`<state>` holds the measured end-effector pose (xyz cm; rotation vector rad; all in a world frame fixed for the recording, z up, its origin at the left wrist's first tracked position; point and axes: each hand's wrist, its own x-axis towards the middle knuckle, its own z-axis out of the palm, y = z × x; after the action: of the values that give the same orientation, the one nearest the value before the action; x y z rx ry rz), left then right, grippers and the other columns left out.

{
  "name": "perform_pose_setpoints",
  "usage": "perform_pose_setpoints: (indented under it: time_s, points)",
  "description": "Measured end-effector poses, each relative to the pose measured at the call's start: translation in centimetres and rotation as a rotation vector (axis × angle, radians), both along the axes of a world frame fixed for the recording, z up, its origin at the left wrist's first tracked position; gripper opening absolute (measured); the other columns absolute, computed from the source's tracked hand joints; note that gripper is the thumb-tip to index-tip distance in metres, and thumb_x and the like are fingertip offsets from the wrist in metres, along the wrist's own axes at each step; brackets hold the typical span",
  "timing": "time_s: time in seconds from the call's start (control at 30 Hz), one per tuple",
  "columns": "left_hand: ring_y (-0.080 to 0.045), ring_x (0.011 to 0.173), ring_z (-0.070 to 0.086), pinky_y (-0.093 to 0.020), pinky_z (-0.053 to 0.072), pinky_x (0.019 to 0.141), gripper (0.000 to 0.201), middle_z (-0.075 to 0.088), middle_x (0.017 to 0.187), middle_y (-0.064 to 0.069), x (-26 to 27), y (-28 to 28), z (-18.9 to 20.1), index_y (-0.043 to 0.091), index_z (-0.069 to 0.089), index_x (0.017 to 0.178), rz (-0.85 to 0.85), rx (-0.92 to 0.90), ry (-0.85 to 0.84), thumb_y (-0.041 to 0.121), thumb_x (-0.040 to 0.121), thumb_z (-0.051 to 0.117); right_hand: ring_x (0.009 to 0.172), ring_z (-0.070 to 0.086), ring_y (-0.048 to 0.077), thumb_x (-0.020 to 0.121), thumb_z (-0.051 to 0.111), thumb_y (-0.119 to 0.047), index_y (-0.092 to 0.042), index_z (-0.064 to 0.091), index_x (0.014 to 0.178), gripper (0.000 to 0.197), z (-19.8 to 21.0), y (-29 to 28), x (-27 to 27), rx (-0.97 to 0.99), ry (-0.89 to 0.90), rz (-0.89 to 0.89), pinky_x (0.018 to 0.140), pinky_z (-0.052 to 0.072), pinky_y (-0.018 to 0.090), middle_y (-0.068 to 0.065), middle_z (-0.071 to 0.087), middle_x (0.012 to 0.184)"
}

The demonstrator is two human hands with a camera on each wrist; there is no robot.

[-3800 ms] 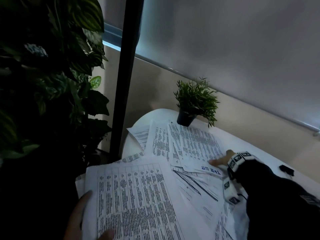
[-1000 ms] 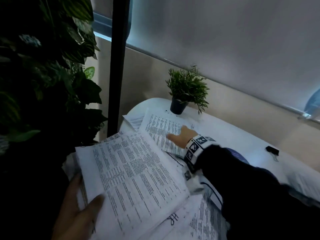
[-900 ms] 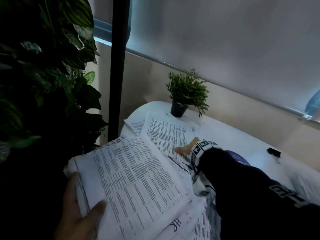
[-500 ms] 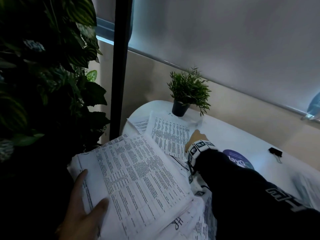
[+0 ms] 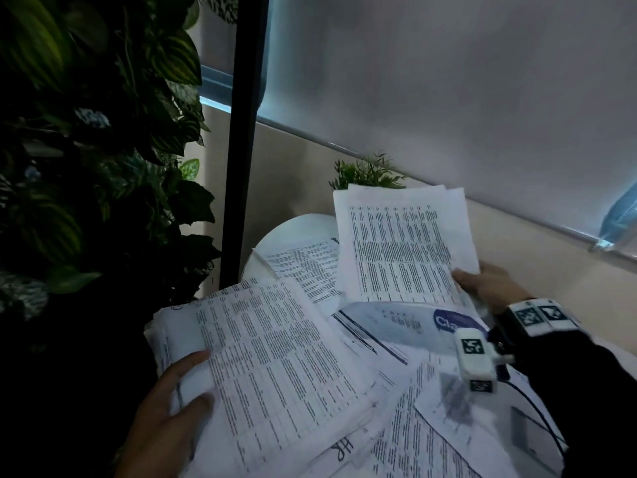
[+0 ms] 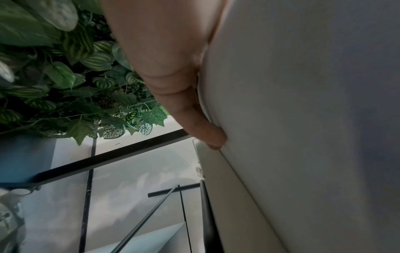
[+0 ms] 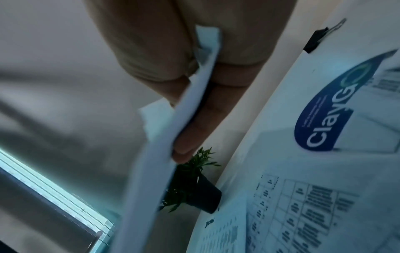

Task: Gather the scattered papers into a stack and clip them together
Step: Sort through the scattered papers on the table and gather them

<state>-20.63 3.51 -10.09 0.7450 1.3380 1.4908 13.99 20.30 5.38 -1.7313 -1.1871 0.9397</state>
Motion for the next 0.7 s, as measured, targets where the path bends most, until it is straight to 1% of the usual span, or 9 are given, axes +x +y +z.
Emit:
perform_pose_setpoints:
  time_s: [0.1,0.23,0.27,0.3,0.37,0.47,0.53,0.57,0.7]
  points:
    - [-0.03,0.119,0.047,-0.039,0.037,0.1,0.039,0.045,0.129,-0.004,0.2,-0.3,0.5,0.015,0.057,0.122,0.02,-0.038,-0.05,-0.008,0.092,0.05,0.057,0.069,0.022,0.088,0.056,0.002,0.005,0.06,0.113,0.025,-1.0,-1.6,-1.5,0.02,0.031,0.182,0.055,0.058,0.034,0.008,0.073,0.068]
    - [-0.027,0.118,0.05,-0.041,0.04,0.1,0.027,0.051,0.135,-0.005,0.5,-0.1,1.2,0.019,0.059,0.118,0.034,-0.066,-0.104,0.006,0.095,0.052,0.086,0.067,0.043,0.086,0.064,-0.008,-0.004,0.063,0.111,0.026,-4.1,-4.1,-5.7,-0.094,-0.07,0.47,0.082,0.051,0.061,0.023,0.07,0.097]
    - [-0.027,0.122,0.048,-0.042,0.039,0.101,0.024,0.049,0.139,-0.005,0.4,0.1,1.3,0.02,0.059,0.118,0.049,-0.074,-0.098,0.014,0.096,0.051,0.086,0.068,0.041,0.085,0.066,-0.014,-0.01,0.064,0.11,0.026,-4.7,-4.8,-6.8,-0.131,-0.071,0.542,0.079,0.054,0.058,0.021,0.07,0.096]
    - [-0.026,0.127,0.045,-0.042,0.037,0.103,0.024,0.045,0.143,-0.002,0.5,0.3,1.3,0.021,0.058,0.12,0.076,-0.088,-0.101,0.022,0.097,0.049,0.077,0.07,0.032,0.086,0.065,-0.017,-0.014,0.063,0.111,0.026,-5.2,-5.3,-7.8,-0.169,-0.087,0.603,0.07,0.059,0.046,0.014,0.071,0.09]
    - [-0.025,0.134,0.037,-0.04,0.033,0.105,0.035,0.038,0.147,0.002,0.7,0.5,1.2,0.024,0.052,0.131,0.123,-0.105,-0.091,0.03,0.096,0.05,0.052,0.061,0.011,0.09,0.061,-0.019,-0.018,0.059,0.112,0.022,-5.6,-6.5,-9.5,-0.234,-0.178,0.714,0.049,0.049,0.024,0.0,0.066,0.076]
    - [-0.022,0.128,0.04,-0.036,0.034,0.099,0.063,0.037,0.147,-0.003,1.1,0.1,0.6,0.023,0.041,0.138,0.204,-0.039,0.065,0.003,0.084,0.065,0.048,0.049,0.015,0.09,0.061,-0.031,-0.015,0.056,0.108,0.024,-5.7,-7.1,-11.0,-0.297,-0.338,0.86,0.043,0.038,0.021,-0.004,0.057,0.067]
    - [-0.017,0.119,0.041,-0.034,0.035,0.096,0.07,0.04,0.139,-0.003,1.3,-0.1,0.7,0.024,0.041,0.135,0.188,0.027,0.117,-0.012,0.079,0.064,0.055,0.053,0.017,0.089,0.06,-0.04,-0.014,0.055,0.111,0.035,-5.7,-5.4,-11.3,-0.285,-0.433,0.775,0.049,0.044,0.022,-0.003,0.059,0.074]
    - [-0.014,0.115,0.04,-0.033,0.035,0.094,0.069,0.041,0.133,-0.001,1.4,-0.2,0.8,0.023,0.042,0.133,0.176,0.044,0.121,-0.014,0.08,0.062,0.057,0.055,0.016,0.088,0.06,-0.041,-0.014,0.055,0.11,0.035,-5.6,-4.0,-11.3,-0.301,-0.383,0.644,0.052,0.048,0.023,0.0,0.059,0.078]
    - [-0.016,0.114,0.041,-0.036,0.039,0.093,0.052,0.041,0.129,0.001,1.2,-0.1,0.9,0.023,0.051,0.116,0.125,0.049,0.111,-0.014,0.081,0.061,0.057,0.051,0.019,0.087,0.065,-0.028,-0.011,0.051,0.078,0.023,-6.5,3.4,-9.8,-0.358,-0.186,0.24,0.061,0.052,0.032,0.005,0.054,0.069]
